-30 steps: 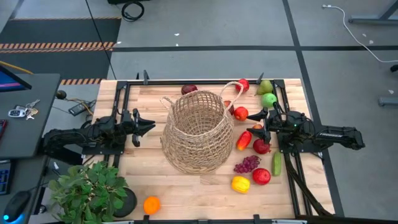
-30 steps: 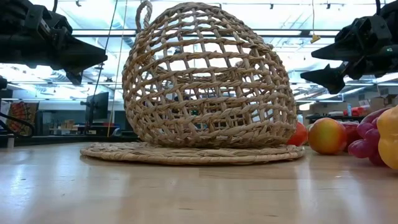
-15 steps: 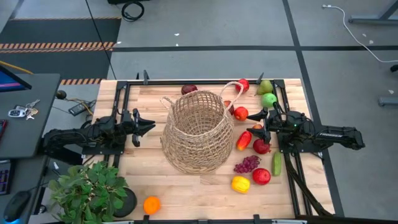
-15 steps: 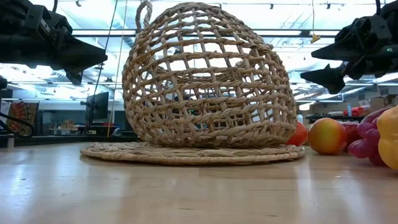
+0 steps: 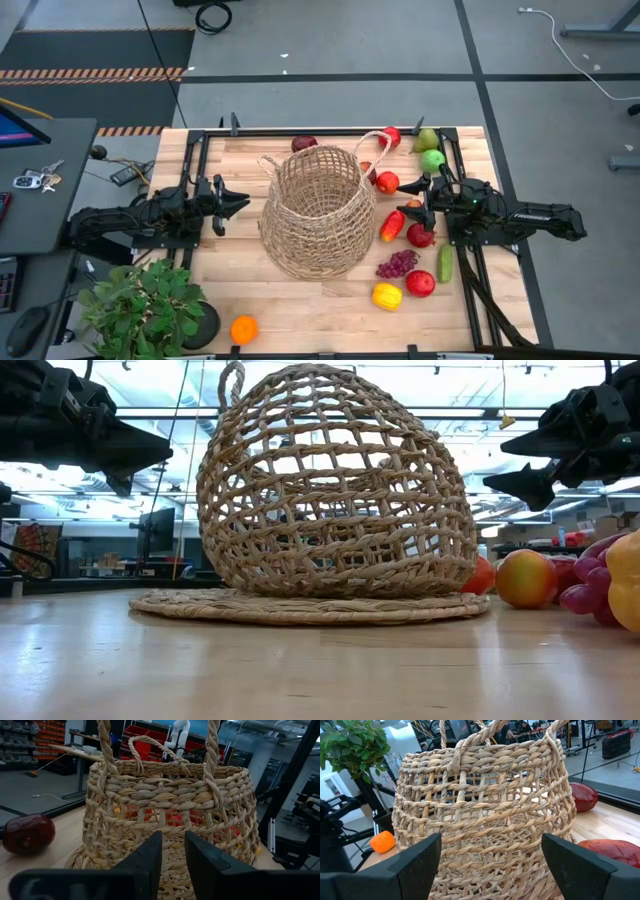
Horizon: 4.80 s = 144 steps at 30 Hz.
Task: Build produce basket
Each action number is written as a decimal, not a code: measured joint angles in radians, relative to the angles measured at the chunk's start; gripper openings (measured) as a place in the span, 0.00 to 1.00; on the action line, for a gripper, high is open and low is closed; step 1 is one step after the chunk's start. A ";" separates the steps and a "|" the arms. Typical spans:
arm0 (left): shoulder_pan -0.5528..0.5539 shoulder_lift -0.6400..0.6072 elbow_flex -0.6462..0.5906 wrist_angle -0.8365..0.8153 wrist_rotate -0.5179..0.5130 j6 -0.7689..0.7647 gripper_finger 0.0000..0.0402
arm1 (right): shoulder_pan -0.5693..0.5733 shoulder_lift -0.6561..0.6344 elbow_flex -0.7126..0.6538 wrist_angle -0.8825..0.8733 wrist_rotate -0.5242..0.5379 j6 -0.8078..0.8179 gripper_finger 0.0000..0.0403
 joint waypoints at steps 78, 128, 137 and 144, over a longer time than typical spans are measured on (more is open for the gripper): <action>0.002 0.033 0.000 0.151 -0.239 -0.777 0.21 | -0.001 0.001 0.000 0.547 0.653 0.623 0.87; 0.002 0.033 0.000 0.151 -0.239 -0.778 0.23 | 0.017 1.137 0.890 0.374 0.765 0.915 0.87; 0.002 0.033 0.000 0.151 -0.239 -0.779 0.22 | 0.013 1.180 0.890 0.369 0.764 1.000 0.87; 0.002 0.033 0.000 0.151 -0.239 -0.779 0.23 | 0.013 1.193 0.890 0.406 0.752 1.019 0.87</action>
